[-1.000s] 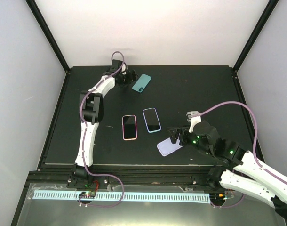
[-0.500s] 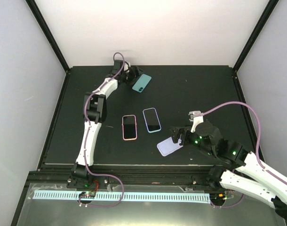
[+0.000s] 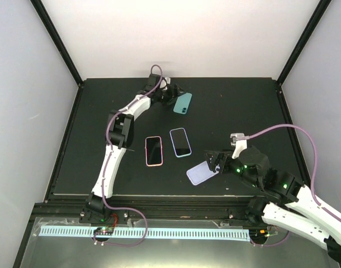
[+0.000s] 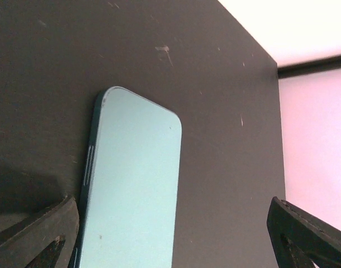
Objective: Put the phone into the phone case
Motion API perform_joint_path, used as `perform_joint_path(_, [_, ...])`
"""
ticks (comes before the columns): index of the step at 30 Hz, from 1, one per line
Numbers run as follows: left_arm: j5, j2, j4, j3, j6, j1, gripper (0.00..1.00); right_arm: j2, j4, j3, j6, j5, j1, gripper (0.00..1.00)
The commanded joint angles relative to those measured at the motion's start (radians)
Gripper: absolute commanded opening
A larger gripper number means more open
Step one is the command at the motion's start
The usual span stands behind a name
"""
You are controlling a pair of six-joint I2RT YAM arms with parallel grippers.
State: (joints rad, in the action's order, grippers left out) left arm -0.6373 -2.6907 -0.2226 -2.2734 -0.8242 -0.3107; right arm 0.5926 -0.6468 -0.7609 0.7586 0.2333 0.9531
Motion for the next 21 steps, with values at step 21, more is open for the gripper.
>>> perform_joint_path(21, [-0.119, 0.093, -0.053, 0.12, 0.136, -0.191, 0.9, 0.046, -0.07, -0.063, -0.065, 0.157, -0.002, 1.0])
